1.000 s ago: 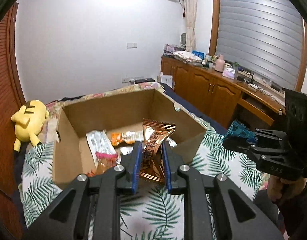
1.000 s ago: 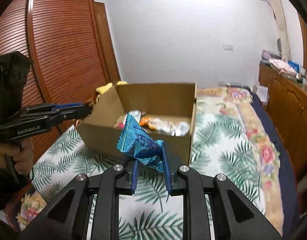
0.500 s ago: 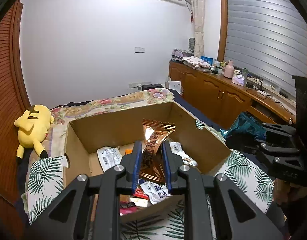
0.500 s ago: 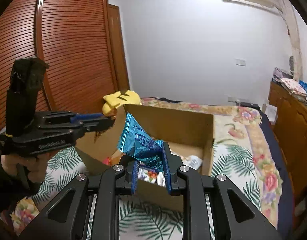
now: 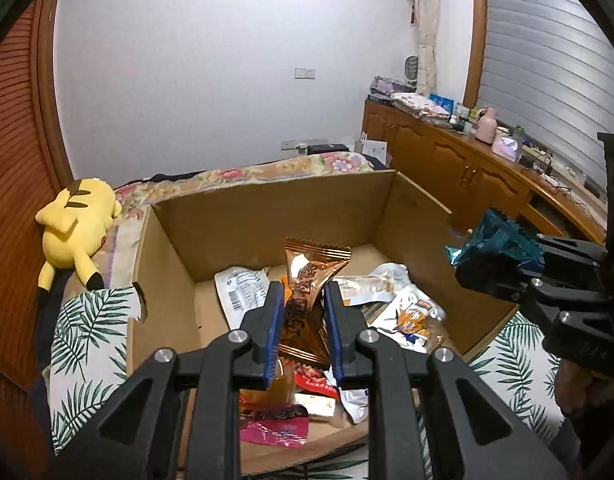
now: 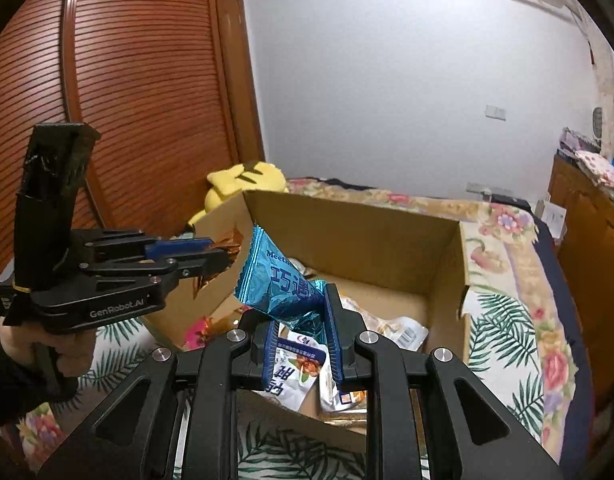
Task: Organize snacks
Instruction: 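Carry both candies over the box and open both tools to drop them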
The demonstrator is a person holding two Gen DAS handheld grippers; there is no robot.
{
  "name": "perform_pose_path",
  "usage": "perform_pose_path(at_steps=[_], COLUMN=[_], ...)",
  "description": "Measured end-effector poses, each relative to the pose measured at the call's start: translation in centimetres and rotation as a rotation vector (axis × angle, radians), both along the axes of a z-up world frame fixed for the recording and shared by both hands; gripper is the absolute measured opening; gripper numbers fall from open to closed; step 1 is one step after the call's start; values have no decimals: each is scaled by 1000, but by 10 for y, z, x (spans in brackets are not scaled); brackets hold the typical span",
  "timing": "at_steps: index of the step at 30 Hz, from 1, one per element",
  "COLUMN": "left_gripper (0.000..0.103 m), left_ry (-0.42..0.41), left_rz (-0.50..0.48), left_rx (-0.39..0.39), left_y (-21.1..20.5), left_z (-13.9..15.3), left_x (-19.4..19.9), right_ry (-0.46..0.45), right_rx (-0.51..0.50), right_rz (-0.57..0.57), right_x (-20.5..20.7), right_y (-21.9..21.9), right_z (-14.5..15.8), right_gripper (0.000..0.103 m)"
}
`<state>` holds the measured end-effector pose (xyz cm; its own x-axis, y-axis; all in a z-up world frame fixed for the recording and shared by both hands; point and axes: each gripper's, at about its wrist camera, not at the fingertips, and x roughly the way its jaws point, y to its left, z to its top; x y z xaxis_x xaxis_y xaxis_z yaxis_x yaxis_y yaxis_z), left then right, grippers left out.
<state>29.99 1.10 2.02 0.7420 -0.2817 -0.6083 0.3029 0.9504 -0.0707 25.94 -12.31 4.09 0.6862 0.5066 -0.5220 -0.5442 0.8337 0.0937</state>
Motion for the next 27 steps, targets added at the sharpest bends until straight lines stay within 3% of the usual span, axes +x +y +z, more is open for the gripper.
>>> perform_pose_path(at_steps=[11,17,27], left_gripper=[21,35,38], left_ry=[26,27,-19], left_rz=[34,56,70], left_rx=[27,39,54], left_y=[-1,-2,0], left_z=[-12,-9,16], left_x=[4,-2,-50], right_ry=[47,76,57], right_rx=[-34,-37,-3], right_rz=[-14,-29,-49], right_x=[14,15,-20], right_y=[10,10,3], right_z=[-21,-26,-9], right_gripper=[21,31,32])
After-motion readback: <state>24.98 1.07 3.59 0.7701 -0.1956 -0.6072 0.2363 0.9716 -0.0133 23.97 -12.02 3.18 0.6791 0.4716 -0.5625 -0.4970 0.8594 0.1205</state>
